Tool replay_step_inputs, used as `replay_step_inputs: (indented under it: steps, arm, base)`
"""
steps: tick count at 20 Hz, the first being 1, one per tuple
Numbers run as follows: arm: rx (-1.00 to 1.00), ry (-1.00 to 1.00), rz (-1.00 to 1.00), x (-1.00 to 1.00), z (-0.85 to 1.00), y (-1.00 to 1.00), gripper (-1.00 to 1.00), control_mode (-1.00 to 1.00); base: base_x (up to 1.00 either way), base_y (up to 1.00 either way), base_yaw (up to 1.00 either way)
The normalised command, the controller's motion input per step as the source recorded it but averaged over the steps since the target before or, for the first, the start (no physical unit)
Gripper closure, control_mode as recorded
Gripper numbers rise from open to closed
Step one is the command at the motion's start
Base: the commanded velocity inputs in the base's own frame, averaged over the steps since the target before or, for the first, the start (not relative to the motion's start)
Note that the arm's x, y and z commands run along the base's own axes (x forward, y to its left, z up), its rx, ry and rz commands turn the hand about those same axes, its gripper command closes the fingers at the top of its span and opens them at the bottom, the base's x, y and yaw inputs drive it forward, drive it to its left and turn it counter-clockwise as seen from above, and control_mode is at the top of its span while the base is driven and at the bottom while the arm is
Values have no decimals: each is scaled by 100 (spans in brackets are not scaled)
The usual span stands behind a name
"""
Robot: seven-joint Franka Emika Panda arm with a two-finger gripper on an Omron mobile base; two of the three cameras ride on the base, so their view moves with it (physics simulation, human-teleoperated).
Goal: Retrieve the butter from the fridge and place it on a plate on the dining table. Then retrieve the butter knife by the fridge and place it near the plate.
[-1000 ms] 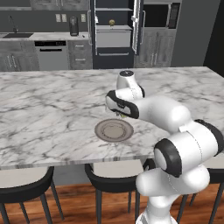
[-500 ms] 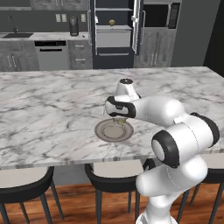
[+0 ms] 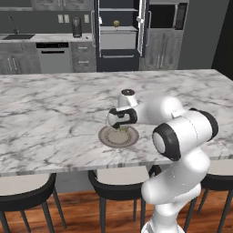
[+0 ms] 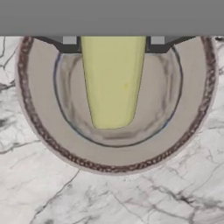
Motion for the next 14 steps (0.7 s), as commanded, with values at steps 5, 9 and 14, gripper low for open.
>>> replay_step_inputs:
  steps: [5,9,14]
  arm:
    - [0,0,0,0,-24,1,100,-100]
    - [0,0,0,0,-27,1,100,-100]
    - [0,0,0,-2,-27,0,100,-100]
  base:
    - [0,0,0]
    - [0,0,0]
    - [0,0,0]
